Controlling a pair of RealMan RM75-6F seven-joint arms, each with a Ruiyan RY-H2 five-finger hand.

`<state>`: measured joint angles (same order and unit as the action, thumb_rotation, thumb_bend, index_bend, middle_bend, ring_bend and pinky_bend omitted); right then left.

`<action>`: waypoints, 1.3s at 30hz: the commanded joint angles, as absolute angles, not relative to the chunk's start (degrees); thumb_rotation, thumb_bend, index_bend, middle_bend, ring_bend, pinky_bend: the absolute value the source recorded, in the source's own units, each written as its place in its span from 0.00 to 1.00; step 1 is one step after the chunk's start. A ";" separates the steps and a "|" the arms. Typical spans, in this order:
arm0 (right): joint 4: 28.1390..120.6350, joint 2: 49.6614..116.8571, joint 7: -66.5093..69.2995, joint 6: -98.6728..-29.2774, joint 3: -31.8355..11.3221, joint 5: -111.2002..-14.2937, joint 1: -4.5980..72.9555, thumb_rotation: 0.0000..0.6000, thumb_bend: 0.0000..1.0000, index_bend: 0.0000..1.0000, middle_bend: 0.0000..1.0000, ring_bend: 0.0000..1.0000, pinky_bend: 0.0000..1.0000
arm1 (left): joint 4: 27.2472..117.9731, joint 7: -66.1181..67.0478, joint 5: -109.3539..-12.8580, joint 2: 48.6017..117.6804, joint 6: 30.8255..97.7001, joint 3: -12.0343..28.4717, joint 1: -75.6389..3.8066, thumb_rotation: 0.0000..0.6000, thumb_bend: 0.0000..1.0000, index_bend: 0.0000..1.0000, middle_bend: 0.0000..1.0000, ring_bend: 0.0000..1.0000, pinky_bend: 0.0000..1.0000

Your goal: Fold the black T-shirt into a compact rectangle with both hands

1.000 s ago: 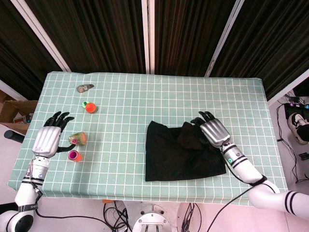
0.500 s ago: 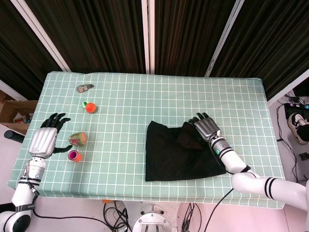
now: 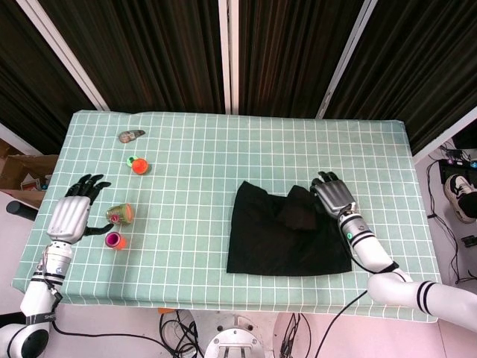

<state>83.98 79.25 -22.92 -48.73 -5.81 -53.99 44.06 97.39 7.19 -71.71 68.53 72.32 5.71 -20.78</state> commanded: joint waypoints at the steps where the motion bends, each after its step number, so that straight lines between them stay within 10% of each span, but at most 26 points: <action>1: 81.71 79.22 -24.83 -48.68 -4.81 -53.31 43.97 1.00 0.48 0.58 0.27 0.07 0.16 | 97.20 7.23 -71.75 68.83 71.99 5.73 -20.84 1.00 0.10 0.19 0.09 0.04 0.17; 10: 77.73 80.80 -31.72 -49.41 -1.87 -48.51 43.30 1.00 0.16 0.02 0.09 0.00 0.10 | 96.80 7.39 -71.87 69.34 71.47 5.74 -20.61 1.00 0.10 0.19 0.09 0.04 0.17; 23: 101.26 66.96 -22.62 -56.14 -5.41 -65.37 41.53 1.00 0.16 0.04 0.13 0.00 0.09 | 97.29 5.96 -72.68 68.60 73.04 6.32 -19.36 1.00 0.10 0.18 0.09 0.04 0.17; 39: 85.91 75.15 -33.83 -43.39 -3.81 -45.47 50.45 1.00 0.39 0.19 0.16 0.00 0.09 | 96.36 4.57 -72.74 68.37 73.17 6.22 -18.09 1.00 0.10 0.19 0.08 0.04 0.17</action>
